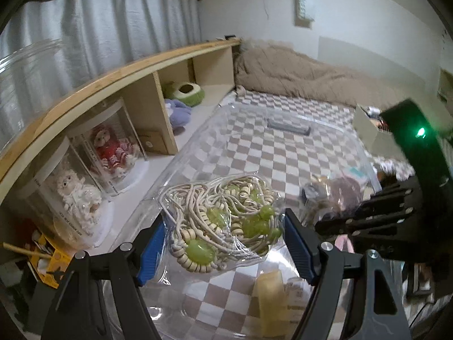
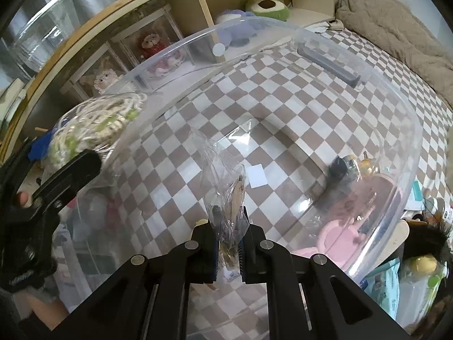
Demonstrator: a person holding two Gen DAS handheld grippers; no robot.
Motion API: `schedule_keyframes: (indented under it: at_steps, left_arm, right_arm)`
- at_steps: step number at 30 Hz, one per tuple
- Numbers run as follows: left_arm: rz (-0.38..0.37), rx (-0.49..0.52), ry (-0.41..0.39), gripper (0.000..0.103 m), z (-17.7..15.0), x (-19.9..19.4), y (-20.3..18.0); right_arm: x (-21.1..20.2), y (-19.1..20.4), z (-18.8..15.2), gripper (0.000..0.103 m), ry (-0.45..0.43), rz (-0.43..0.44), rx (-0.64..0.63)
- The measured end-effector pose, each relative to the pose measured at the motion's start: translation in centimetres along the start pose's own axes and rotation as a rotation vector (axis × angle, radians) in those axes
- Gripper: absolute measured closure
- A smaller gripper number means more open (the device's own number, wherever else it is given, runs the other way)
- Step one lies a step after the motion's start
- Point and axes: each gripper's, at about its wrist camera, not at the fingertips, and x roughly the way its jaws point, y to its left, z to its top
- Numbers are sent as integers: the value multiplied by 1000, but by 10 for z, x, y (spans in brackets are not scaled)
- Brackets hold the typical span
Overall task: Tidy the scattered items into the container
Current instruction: 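Open the left tool to drop the cord bag into the bin, then open the right tool to release the clear plastic bag into the bin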
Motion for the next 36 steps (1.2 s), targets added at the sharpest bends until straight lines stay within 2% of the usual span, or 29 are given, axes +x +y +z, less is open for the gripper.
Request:
schedule_keyframes:
  at_steps: [3,5,13,19,30,31,32,34,36]
  left_arm:
    - [-25,45,40,23,-2,3,-3]
    - [-30,68,58,13,-3,5,-4]
    - [-56,168,108,13,-2,-2,-9]
    - [-33,248,124,13,-5,-10,-18]
    - [-10,318,109,13,-16,-29,-21]
    - [-11,321,106,13,-16,-31,-21]
    - [-13,322,104,13,-17,-33,-21]
    - [-19,323,100,13,-17,-36,-21]
    - [-21,326,95,13,-18,-38,-22]
  right_arm:
    - [-2,1,-1,92,1,-6,-21]
    - [-3,2,-2,92,1,-12,-32]
    - [-6,6,-4,92,9,-36,-74]
    - [-7,7,-6,92,34,-48,-88]
    - [-3,14,-4,91,62,5,-78]
    - [-3,14,-4,87,63,14,-77]
    - [-3,15,-3,76,63,23,-76]
    - [-5,19,-1,1,44,28,-88]
    - [-9,25,1,0,1,-45,-106]
